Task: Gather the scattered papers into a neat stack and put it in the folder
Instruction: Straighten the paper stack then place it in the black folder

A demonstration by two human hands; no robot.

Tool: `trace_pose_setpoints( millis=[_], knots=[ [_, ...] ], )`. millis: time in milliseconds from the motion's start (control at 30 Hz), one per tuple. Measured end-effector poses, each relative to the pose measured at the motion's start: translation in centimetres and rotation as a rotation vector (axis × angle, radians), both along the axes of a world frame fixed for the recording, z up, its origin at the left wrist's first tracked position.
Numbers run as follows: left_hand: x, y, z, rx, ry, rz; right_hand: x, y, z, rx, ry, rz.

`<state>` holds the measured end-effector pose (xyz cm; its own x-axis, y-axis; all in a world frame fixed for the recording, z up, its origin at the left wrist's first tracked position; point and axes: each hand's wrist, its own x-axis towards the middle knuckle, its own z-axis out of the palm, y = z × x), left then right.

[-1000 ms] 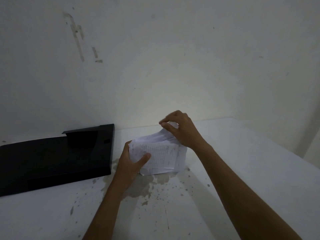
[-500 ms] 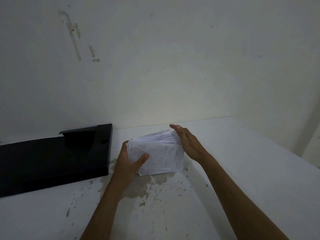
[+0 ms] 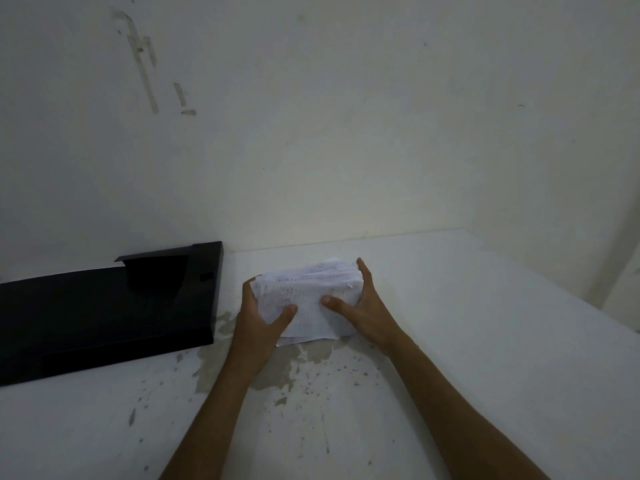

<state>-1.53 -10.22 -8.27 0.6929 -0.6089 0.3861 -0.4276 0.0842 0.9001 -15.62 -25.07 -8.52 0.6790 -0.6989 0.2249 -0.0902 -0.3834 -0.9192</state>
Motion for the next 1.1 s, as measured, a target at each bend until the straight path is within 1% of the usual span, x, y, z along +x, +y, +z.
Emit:
trace_pose_setpoints(
  millis=[67, 133, 233, 400, 500, 567, 700, 767, 833, 900, 1000, 1067, 1100],
  knots=[
    [-0.3, -0.2, 0.0, -0.026, 0.003, 0.026, 0.4, 0.0, 0.1, -0.039, -0.012, -0.001],
    [-0.1, -0.2, 0.3, -0.110, -0.011, 0.049, 0.8, 0.2, 0.6, -0.070, -0.060, -0.019],
    [0.5, -0.4, 0.3, -0.170, -0.024, 0.030, 1.0, 0.3, 1.1, -0.101, -0.094, -0.079],
    [0.5, -0.4, -0.3, -0.116, -0.072, -0.036, 0.5, 0.2, -0.2, -0.058, -0.014, 0.004],
    [0.2, -0.4, 0.3, -0.153, -0.121, -0.002, 0.5, -0.1, -0.5, -0.089, -0.073, -0.019],
    [0.1, -0.4, 0.5, -0.153, -0.187, 0.028, 0.7, -0.2, -0.6, -0.109, -0.104, -0.048],
    [0.3, -0.5, -0.2, -0.065, -0.349, 0.083, 0.7, -0.2, -1.2, -0.134, -0.045, 0.005],
    [0.7, -0.6, -0.3, -0.052, -0.396, 0.100, 0.8, -0.2, -1.2, -0.165, -0.091, 0.004],
    [1.0, -0.7, -0.3, -0.063, -0.395, 0.090, 0.9, 0.1, -0.5, -0.255, -0.154, -0.060],
    [1.0, -0.7, -0.3, -0.077, -0.388, 0.074, 0.9, 0.4, 0.3, -0.424, -0.139, -0.119],
    [0.8, -0.7, -0.3, -0.076, -0.413, 0.069, 1.1, 0.8, 0.6, -0.687, 0.006, -0.158],
    [0.9, -0.8, -0.2, -0.059, -0.470, 0.093, 1.2, 0.8, 0.5, -0.756, 0.130, -0.172],
    [1.0, -0.8, -0.2, -0.049, -0.504, 0.105, 1.2, 0.8, 0.5, -0.765, 0.160, -0.185]
  ],
)
